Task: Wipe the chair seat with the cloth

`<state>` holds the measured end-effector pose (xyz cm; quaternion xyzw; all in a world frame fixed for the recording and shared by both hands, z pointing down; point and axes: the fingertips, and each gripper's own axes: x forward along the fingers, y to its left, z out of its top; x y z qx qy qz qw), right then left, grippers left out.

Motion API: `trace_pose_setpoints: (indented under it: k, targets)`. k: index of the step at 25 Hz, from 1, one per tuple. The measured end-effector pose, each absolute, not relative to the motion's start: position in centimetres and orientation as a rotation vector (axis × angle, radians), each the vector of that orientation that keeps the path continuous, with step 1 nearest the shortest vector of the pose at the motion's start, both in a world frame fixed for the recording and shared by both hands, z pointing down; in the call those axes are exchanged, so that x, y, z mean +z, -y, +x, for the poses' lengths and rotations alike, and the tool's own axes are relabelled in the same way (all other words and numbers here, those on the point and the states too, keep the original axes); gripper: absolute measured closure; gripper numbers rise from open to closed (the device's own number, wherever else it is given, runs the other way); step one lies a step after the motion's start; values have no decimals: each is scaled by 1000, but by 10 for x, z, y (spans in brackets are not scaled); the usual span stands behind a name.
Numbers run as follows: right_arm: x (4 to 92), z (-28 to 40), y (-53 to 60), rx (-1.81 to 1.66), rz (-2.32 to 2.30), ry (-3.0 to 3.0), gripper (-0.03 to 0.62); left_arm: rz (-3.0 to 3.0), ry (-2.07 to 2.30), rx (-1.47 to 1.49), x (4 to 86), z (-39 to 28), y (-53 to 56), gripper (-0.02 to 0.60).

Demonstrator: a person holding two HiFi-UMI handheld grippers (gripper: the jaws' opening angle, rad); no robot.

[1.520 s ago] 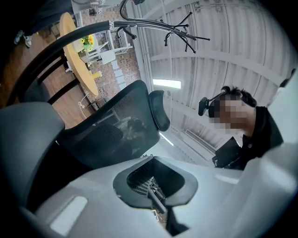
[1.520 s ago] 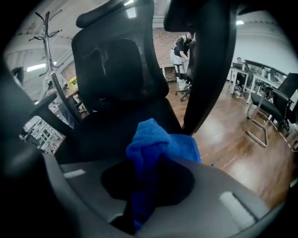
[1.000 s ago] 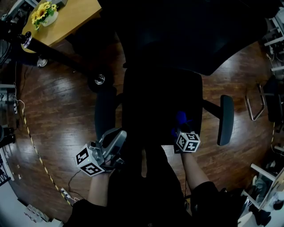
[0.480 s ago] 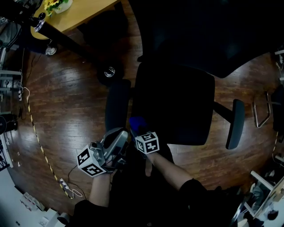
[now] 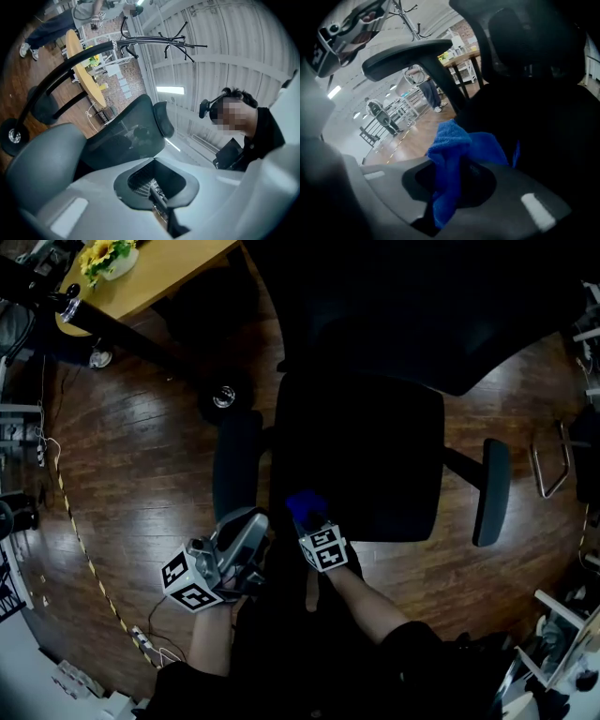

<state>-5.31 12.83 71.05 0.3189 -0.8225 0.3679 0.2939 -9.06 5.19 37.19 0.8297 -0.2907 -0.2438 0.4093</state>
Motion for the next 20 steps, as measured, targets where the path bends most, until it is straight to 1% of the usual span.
trace_pose_setpoints:
  k: [4,8,12,15,20]
  targets:
    - [724,35,-124,1012,1025,2086,533,2107,681,-597,369,-72,-45,583]
    - [725,140,-119,1025,1236,1944,533,2124,628,-572,366,-55,-39,583]
    - [714,240,-120,950,1388,1819,533,2137,604,-551,366,-42,-30,583]
    - [707,275,-119,910,1439,1774,533,2149,589,-547,364,-36,-23,583]
    - [713,284,-120,1003,1450,1717,533,2171,565,-536,353,-26,-17,583]
